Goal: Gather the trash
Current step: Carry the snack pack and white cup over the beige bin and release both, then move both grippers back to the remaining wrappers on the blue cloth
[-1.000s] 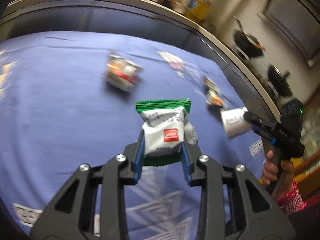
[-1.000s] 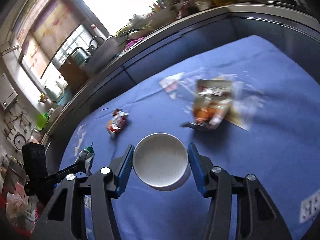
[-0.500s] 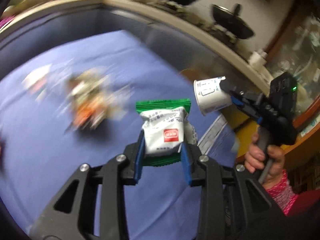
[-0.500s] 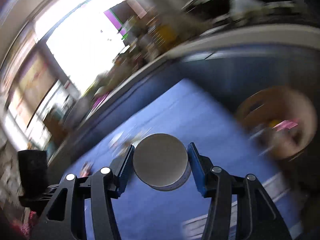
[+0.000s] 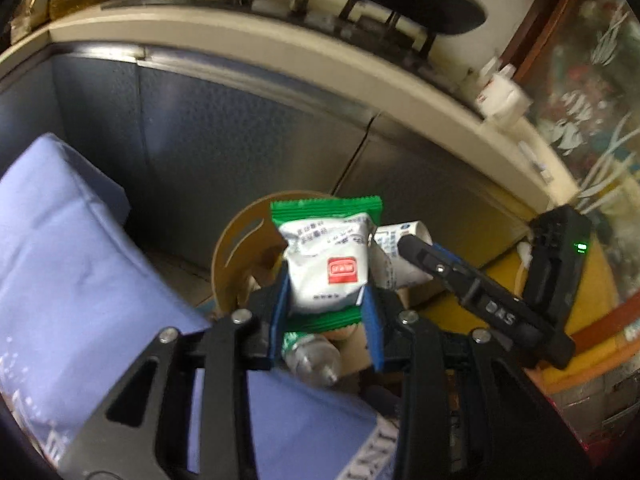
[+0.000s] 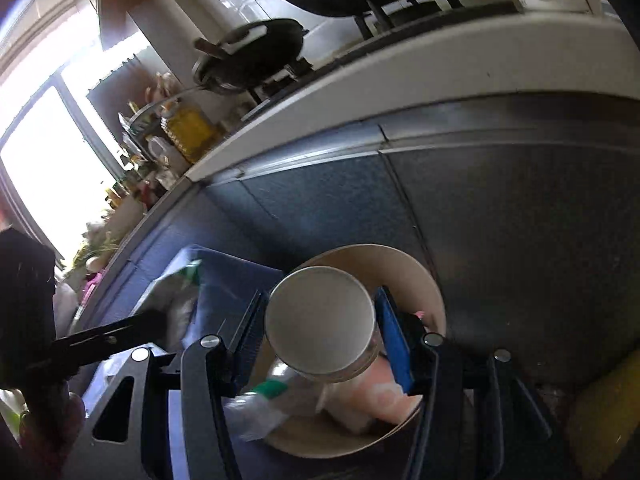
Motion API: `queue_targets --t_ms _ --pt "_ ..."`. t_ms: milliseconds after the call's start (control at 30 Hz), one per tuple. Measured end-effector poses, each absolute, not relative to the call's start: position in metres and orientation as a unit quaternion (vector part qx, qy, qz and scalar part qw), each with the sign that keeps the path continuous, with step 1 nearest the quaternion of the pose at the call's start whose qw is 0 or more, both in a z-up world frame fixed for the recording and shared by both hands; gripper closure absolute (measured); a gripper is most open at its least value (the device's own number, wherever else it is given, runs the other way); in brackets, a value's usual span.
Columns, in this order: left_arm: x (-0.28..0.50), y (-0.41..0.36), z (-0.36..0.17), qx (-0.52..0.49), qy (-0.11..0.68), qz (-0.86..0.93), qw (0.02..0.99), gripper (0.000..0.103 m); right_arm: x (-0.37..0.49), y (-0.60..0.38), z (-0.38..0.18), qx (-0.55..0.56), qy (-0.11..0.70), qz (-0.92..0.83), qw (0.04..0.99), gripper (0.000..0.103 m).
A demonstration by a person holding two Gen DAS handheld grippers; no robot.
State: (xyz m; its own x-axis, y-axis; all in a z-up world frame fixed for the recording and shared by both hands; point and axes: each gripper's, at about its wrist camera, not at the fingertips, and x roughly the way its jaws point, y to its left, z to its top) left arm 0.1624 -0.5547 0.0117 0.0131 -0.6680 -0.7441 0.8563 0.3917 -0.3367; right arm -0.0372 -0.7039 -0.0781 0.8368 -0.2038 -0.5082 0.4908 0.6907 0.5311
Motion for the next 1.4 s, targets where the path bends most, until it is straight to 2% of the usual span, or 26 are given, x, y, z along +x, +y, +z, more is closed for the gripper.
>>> queue_targets --t_ms 33,67,100,133,167,200,300,433,533,667,800,967,1200,1400 --pt "0.163 -0.558 0.005 0.11 0.454 -0.537 0.702 0.071 -0.035 -0.706 -0.083 0.345 0.213 -0.194 0.894 0.05" --pt "0.163 -0.565 -0.004 0.118 0.463 -0.527 0.703 0.067 -0.033 -0.709 -0.088 0.35 0.214 -0.192 0.892 0.05" --pt "0.164 -0.567 -0.011 0.125 0.47 -0.519 0.703 0.054 -0.033 -0.71 -0.092 0.355 0.211 -0.191 0.89 0.048" --pt "0.164 -0.57 -0.016 0.131 0.475 -0.509 0.705 0.046 -0.032 -0.71 -0.094 0.356 0.209 -0.196 0.89 0.046" --pt "0.164 -0.575 -0.021 0.136 0.478 -0.5 0.709 0.04 -0.031 -0.71 -0.096 0.354 0.208 -0.203 0.889 0.038" --pt "0.165 -0.576 -0.022 0.136 0.476 -0.495 0.714 0.04 -0.031 -0.711 -0.097 0.354 0.204 -0.207 0.889 0.034" --pt "0.166 -0.571 -0.014 0.125 0.473 -0.496 0.718 0.04 -0.037 -0.71 -0.092 0.353 0.19 -0.206 0.892 0.034" --pt "0.159 -0.547 0.027 0.089 0.44 -0.512 0.732 0.04 -0.052 -0.7 -0.071 0.352 0.157 -0.2 0.901 0.034" --pt "0.144 -0.515 0.061 0.059 0.405 -0.529 0.743 0.04 -0.06 -0.689 -0.048 0.346 0.131 -0.186 0.91 0.034" --pt "0.117 -0.469 0.08 0.054 0.378 -0.534 0.755 0.04 -0.061 -0.665 -0.025 0.342 0.111 -0.154 0.92 0.034" --pt "0.096 -0.406 0.073 0.054 0.368 -0.509 0.776 0.04 -0.054 -0.632 -0.018 0.339 0.116 -0.122 0.926 0.034" --pt "0.089 -0.304 0.04 0.059 0.384 -0.424 0.818 0.04 -0.028 -0.569 -0.024 0.304 0.166 -0.08 0.935 0.034" --pt "0.106 -0.157 0.008 0.017 0.413 -0.287 0.864 0.04 0.015 -0.476 -0.04 0.297 0.24 0.001 0.924 0.035" --pt "0.137 -0.037 0.003 -0.036 0.409 -0.163 0.897 0.04 0.055 -0.399 -0.039 0.273 0.289 0.065 0.915 0.036"
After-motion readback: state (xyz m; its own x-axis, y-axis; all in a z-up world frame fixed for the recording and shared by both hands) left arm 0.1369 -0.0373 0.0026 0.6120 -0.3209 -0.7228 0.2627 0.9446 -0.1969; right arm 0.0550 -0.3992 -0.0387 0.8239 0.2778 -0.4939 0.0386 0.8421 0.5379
